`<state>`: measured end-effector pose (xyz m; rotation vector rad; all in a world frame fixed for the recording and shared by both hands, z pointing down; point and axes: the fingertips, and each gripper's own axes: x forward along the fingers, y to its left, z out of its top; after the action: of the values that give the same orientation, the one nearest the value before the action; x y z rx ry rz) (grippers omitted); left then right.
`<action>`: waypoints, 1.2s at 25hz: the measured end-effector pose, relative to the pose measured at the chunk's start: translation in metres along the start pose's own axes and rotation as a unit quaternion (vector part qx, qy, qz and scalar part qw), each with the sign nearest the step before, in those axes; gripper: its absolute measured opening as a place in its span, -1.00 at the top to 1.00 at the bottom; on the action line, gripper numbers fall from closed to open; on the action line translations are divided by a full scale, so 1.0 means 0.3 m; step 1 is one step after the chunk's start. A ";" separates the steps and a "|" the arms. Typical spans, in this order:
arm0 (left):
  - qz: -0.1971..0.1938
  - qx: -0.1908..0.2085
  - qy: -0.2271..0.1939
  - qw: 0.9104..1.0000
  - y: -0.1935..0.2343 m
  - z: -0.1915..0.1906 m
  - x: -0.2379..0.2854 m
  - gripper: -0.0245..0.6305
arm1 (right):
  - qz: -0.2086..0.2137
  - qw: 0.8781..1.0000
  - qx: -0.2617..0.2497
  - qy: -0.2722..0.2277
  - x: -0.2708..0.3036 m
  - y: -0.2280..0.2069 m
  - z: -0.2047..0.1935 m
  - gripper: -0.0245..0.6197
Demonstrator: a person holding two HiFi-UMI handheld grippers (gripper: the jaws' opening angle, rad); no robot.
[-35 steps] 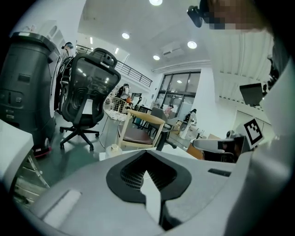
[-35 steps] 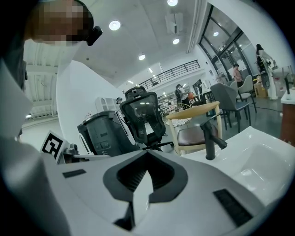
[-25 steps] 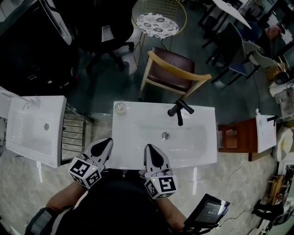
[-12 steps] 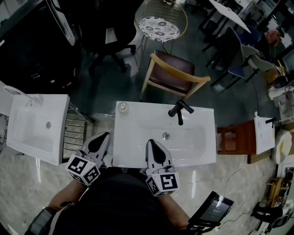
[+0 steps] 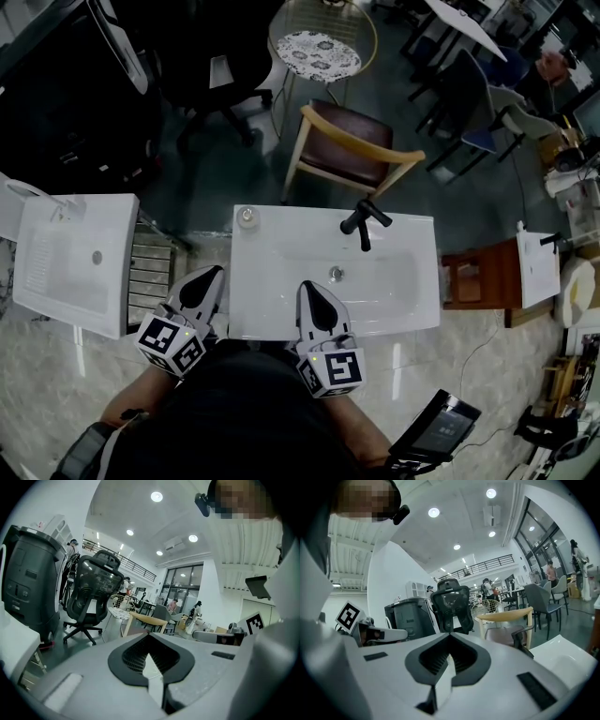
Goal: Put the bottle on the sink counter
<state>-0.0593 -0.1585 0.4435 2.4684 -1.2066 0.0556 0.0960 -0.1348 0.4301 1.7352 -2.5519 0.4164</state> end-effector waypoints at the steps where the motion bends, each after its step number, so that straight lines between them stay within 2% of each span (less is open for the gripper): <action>1: 0.000 -0.001 0.001 1.000 0.000 -0.002 0.003 0.92 | 0.001 1.000 -0.001 0.002 0.001 0.001 0.001 0.94; 10: 0.008 -0.006 0.012 1.000 0.024 -0.020 0.017 0.92 | 0.026 1.000 -0.008 0.010 0.021 0.031 -0.009 0.94; 30: 0.008 -0.009 0.027 1.000 0.053 -0.038 0.023 0.92 | 0.033 0.999 0.006 0.013 0.038 0.047 -0.022 0.94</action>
<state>-0.0657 -0.1684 0.4607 2.4272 -1.1984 0.1138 0.0779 -0.1389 0.4355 1.6427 -2.6003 0.4552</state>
